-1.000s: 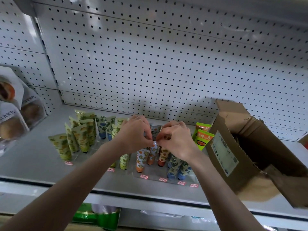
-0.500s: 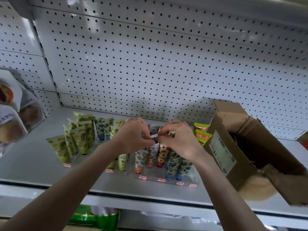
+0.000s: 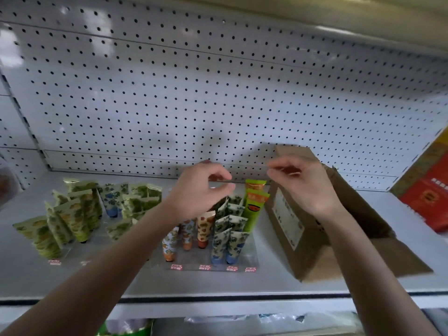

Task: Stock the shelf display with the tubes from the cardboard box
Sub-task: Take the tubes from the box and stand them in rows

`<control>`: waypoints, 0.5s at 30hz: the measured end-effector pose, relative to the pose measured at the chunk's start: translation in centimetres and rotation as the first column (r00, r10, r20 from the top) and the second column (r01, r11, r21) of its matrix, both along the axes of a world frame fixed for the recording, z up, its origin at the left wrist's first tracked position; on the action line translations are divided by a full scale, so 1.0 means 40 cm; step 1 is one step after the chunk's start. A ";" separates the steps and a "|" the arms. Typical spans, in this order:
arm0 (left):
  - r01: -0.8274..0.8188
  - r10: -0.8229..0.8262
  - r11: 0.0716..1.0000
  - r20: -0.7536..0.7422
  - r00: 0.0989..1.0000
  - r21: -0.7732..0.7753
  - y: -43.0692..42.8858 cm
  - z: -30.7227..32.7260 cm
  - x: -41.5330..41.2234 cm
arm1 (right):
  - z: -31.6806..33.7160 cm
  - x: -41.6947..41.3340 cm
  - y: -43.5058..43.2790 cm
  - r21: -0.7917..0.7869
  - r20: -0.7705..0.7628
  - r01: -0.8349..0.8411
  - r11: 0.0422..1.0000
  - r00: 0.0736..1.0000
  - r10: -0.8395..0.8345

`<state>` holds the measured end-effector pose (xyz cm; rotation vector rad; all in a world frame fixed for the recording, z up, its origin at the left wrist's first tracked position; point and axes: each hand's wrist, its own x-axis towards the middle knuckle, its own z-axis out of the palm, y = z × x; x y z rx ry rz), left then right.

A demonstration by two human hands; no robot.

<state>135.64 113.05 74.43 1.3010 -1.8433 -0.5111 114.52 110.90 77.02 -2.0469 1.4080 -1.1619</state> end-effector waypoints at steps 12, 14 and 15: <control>0.125 -0.128 0.992 -0.110 0.986 -0.033 -0.027 0.005 -0.243 | 0.019 -0.240 -0.001 0.074 0.090 0.096 0.993 0.991 -0.103; 0.131 -0.135 0.990 -0.111 0.985 -0.044 -0.029 0.002 -0.271 | 0.015 -0.273 -0.010 0.106 0.073 0.081 0.991 0.993 -0.089; 0.130 -0.135 0.990 -0.113 0.984 -0.049 -0.030 -0.001 -0.282 | 0.011 -0.288 -0.016 0.124 0.055 0.070 0.990 0.996 -0.077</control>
